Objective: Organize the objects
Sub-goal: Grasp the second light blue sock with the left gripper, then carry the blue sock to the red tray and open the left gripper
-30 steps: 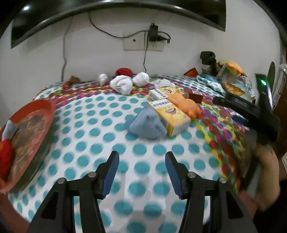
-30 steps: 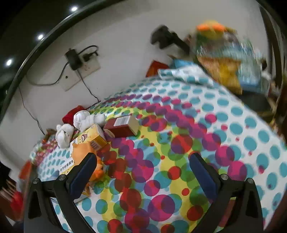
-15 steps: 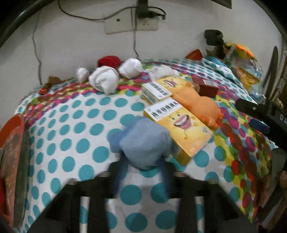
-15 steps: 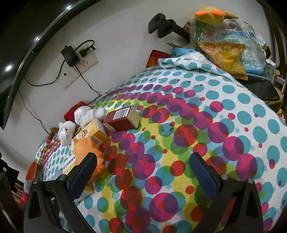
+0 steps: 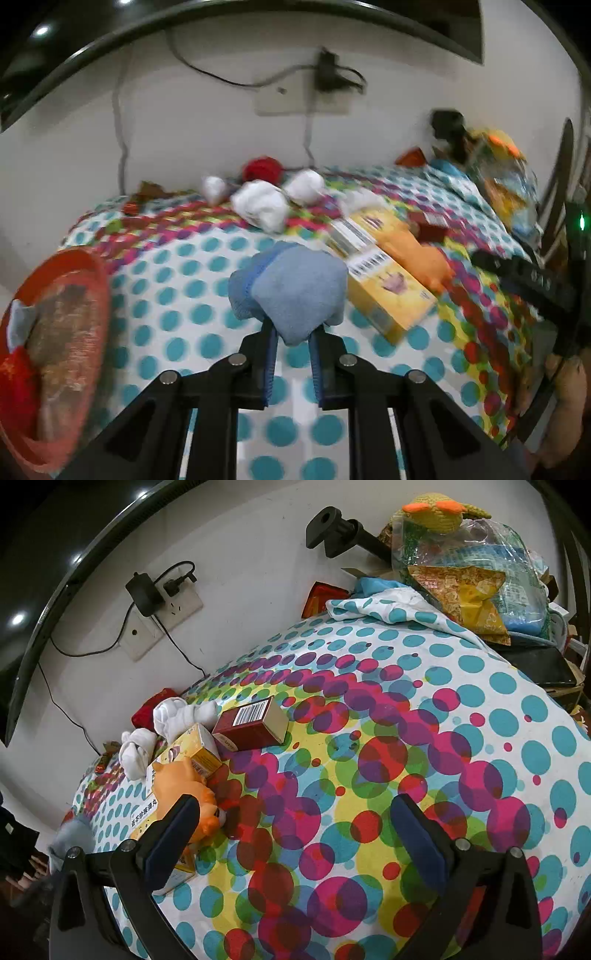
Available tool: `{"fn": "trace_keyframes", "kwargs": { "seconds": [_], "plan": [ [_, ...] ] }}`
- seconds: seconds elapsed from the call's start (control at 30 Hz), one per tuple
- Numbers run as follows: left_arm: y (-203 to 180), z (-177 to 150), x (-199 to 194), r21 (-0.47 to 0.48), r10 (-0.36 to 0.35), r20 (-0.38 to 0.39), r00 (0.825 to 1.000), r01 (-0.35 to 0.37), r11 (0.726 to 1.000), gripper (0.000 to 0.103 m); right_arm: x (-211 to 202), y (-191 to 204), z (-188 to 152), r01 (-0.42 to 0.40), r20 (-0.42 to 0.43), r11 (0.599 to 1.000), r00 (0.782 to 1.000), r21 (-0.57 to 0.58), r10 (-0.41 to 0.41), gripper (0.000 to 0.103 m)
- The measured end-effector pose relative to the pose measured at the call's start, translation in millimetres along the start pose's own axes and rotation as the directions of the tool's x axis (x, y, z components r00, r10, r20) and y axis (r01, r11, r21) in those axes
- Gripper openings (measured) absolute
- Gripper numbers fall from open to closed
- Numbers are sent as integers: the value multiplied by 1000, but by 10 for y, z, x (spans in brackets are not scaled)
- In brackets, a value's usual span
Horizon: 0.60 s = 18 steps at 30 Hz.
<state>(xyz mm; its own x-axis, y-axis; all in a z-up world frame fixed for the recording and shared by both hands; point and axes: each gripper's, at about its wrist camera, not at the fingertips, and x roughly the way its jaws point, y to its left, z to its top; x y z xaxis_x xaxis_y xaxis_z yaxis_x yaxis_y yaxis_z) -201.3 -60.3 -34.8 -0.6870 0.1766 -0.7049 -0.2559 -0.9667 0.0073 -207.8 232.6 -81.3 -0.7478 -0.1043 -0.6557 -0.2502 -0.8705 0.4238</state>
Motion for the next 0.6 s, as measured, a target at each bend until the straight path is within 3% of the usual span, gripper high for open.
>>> {"fn": "trace_keyframes", "kwargs": {
  "seconds": [0.27, 0.6],
  "plan": [
    [940, 241, -372, -152, 129, 43, 991, -121, 981, 16, 0, 7, 1, 1, -1, 1000, 1000, -1, -1, 103],
    [2309, 319, -461, -327, 290, -55, 956, -291, 899, 16, 5, 19, -3, 3, 0, 1000, 1000, 0, -3, 103]
  ]
}}
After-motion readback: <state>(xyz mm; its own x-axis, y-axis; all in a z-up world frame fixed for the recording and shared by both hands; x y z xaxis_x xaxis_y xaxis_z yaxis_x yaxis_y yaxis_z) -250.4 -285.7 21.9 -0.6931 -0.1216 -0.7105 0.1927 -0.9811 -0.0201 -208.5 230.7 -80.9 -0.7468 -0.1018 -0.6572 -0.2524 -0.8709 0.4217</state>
